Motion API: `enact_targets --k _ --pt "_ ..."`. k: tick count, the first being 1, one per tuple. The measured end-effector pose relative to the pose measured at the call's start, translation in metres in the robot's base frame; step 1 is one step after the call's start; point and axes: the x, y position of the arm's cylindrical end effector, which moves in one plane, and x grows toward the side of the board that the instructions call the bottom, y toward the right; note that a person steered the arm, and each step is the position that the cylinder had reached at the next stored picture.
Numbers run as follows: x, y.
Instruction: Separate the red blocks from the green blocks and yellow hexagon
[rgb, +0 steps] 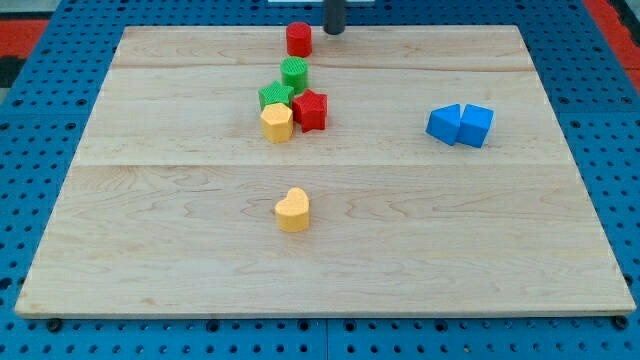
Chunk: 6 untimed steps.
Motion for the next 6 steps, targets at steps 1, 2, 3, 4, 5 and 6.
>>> enact_targets --k 1,2,3,4,5,6 --pt "-0.002 -0.059" --pt "-0.002 -0.055" --pt "0.010 -0.045" --pt "0.027 -0.059" --pt "0.028 -0.085" --pt "0.046 -0.059"
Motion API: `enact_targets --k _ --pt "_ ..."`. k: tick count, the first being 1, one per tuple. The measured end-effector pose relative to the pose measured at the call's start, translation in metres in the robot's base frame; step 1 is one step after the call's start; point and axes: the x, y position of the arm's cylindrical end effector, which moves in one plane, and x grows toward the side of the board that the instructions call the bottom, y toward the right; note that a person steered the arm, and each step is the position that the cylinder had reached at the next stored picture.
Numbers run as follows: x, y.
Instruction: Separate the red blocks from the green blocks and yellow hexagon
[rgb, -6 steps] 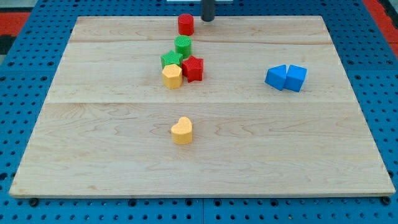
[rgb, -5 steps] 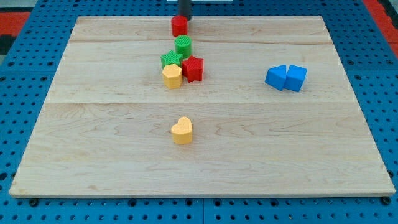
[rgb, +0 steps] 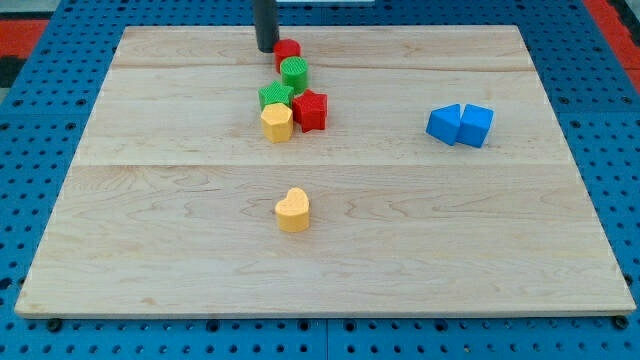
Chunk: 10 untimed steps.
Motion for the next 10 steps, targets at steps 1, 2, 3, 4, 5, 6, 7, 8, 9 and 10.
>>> enact_targets --k 1,2,3,4,5,6,7,8,9,10 --pt "0.014 0.033" --pt "0.030 0.061" --pt "0.016 0.069" --pt "0.007 0.100" --pt "0.020 0.128" --pt "0.037 0.093" --pt "0.037 0.064" --pt "0.043 0.061" --pt "0.068 0.043" --pt "0.076 0.030"
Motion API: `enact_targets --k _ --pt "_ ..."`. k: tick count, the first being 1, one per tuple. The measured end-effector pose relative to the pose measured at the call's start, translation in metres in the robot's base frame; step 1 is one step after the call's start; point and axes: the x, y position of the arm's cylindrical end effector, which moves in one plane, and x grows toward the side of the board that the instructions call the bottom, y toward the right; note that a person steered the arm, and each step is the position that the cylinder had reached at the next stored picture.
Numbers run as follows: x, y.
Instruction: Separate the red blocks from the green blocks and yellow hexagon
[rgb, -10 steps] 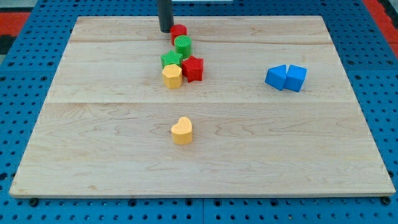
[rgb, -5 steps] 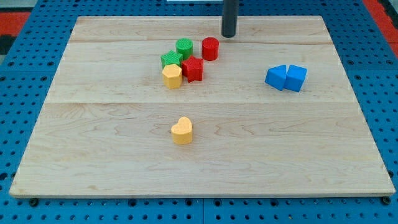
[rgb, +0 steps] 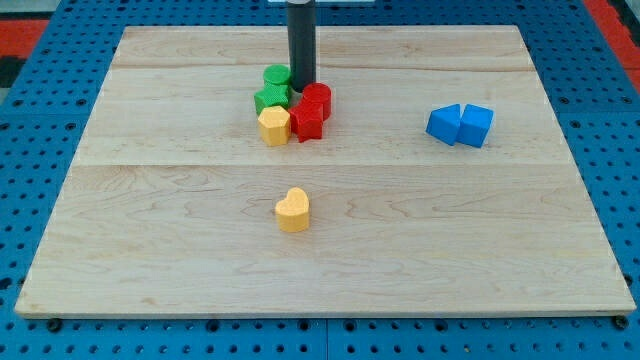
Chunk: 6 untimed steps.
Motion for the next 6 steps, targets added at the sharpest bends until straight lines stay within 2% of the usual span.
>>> enact_targets --k 1,2,4,6 --pt "0.002 -0.002" --pt "0.023 -0.023" --pt "0.028 -0.035" --pt "0.081 -0.030"
